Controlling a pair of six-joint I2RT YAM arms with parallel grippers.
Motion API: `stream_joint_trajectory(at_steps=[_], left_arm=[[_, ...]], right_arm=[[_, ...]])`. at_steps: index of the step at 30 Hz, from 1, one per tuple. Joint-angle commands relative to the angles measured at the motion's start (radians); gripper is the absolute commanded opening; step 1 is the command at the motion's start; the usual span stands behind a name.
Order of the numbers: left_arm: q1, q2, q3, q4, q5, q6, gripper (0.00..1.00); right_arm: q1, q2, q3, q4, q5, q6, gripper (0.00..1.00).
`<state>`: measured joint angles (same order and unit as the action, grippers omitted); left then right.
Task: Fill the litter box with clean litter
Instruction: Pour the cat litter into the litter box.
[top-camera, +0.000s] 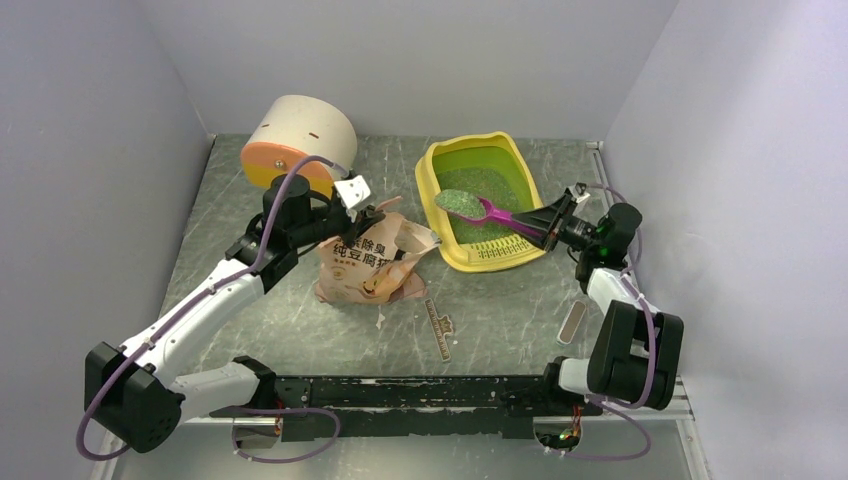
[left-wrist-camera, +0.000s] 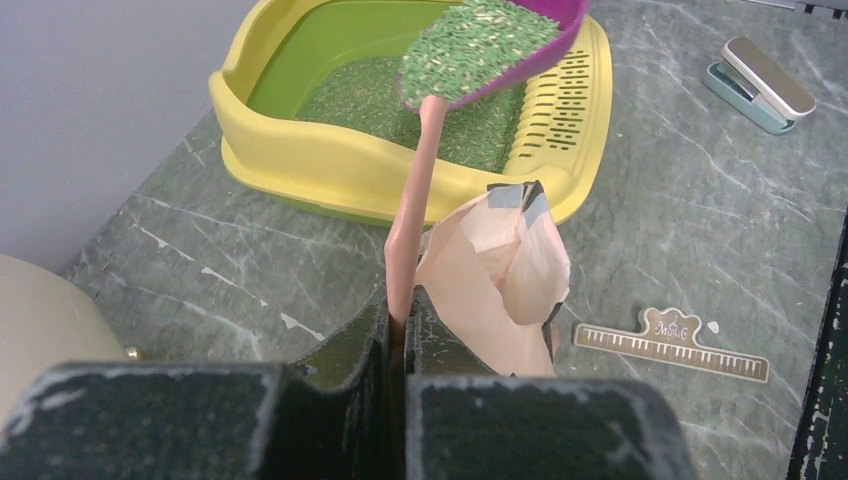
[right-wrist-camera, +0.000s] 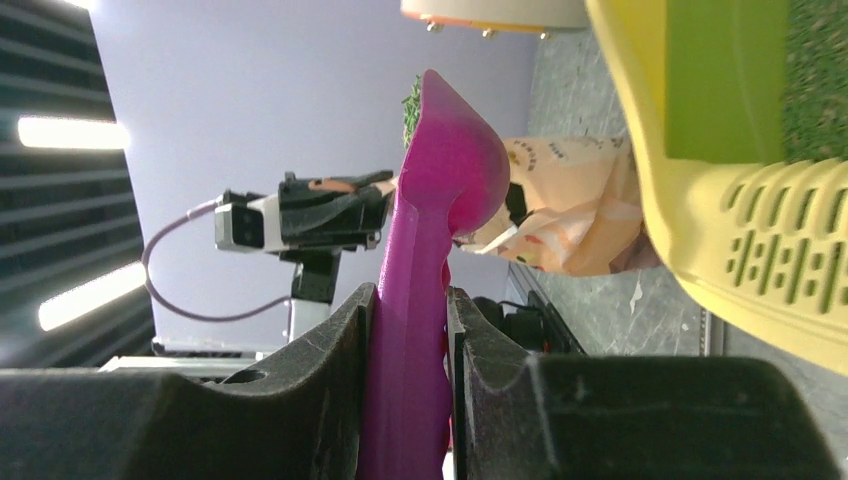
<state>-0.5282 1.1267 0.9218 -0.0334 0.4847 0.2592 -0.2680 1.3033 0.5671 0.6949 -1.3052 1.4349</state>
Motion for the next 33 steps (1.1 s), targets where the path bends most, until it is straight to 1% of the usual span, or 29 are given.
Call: stream_joint_trajectory(at_steps=[1,6,11,14,20,24,26,33], left_arm=[[-0.006,-0.016,0.032,-0.010,0.049,0.020,0.05],[-0.006,-0.045,0.023,-0.034,0.095,0.028,0.05],[-0.005,-0.070,0.019,-0.053,0.113,0.022,0.05],[-0.006,-0.084,0.014,-0.055,0.116,0.015,0.05],[-0.005,-0.108,-0.006,-0.045,0.142,-0.010,0.05],[-0.007,-0.125,-0.022,-0.054,0.150,-0.016,0.05],[-0.007,-0.130,-0.021,-0.059,0.151,-0.018,0.05],[-0.007,-0.136,0.000,-0.099,0.150,-0.004,0.05]], right_arm=[[-0.030,0.050,0.042,0.046,0.050,0.003,0.00],[-0.040,0.131,0.057,0.100,0.118,0.029,0.00],[-0.040,0.197,0.073,0.128,0.242,0.043,0.00],[-0.039,0.209,0.097,0.044,0.334,-0.004,0.00],[-0.005,0.153,0.216,-0.293,0.564,-0.236,0.00],[0.051,0.111,0.306,-0.461,0.773,-0.352,0.00],[0.082,0.112,0.341,-0.501,0.849,-0.378,0.00],[0.166,0.162,0.437,-0.587,0.981,-0.427,0.00]])
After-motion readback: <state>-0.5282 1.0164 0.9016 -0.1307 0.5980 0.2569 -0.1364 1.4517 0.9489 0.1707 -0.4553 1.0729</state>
